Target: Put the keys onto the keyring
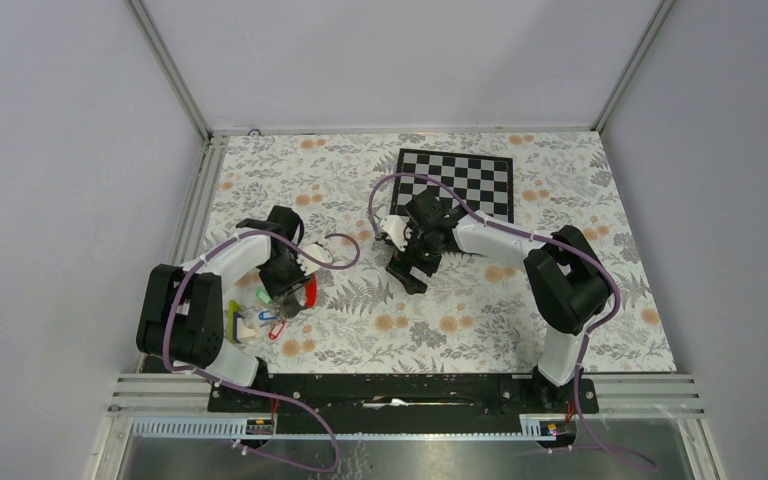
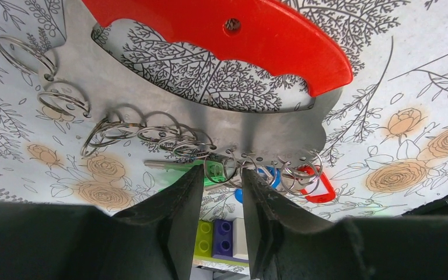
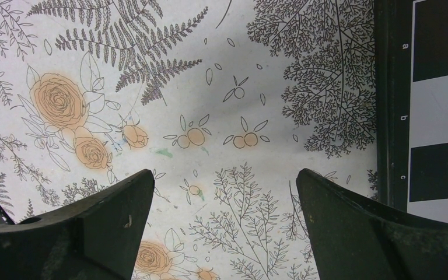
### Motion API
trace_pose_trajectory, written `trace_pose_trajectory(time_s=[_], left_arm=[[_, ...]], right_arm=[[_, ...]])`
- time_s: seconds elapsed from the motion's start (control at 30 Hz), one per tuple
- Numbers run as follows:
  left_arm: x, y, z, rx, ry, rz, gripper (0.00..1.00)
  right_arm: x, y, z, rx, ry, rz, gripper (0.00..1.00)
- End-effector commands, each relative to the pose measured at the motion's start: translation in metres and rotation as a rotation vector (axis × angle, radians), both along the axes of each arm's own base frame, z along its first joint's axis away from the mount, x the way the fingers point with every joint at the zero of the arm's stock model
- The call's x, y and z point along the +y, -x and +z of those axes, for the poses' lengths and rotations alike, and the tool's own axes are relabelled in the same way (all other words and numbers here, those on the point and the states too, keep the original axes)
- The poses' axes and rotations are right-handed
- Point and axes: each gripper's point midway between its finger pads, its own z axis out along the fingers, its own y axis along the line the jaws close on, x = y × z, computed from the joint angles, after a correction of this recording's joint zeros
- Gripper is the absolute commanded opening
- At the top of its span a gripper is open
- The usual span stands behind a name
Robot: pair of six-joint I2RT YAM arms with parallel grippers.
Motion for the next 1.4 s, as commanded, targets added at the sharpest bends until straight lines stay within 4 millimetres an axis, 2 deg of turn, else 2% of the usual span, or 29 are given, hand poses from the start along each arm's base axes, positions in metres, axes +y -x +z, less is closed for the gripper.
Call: trace_pose_trajectory(time_s=[0.0,0.57,1.37], left_arm=[[0.0019,-0.0044,0.0041,-0.043,-0.012,-0.015,0.35],[0.0007,-0.0069,0.0019,-0.050,-0.006,-0.013,0.27],[0.0029,-0.0069,0.0103,-0.069,-0.015,-0.016,0.04]], right_arm=[[0.0060,-0.0029,0.0075,0.000,-0.018,0.016,1.00],[0.0057,-0.0014,0.0053,0.010,-0.014,0.018,0.99],[0.0078,-0.0008,0.0071,0.022,-0.021,0.020,0.99]])
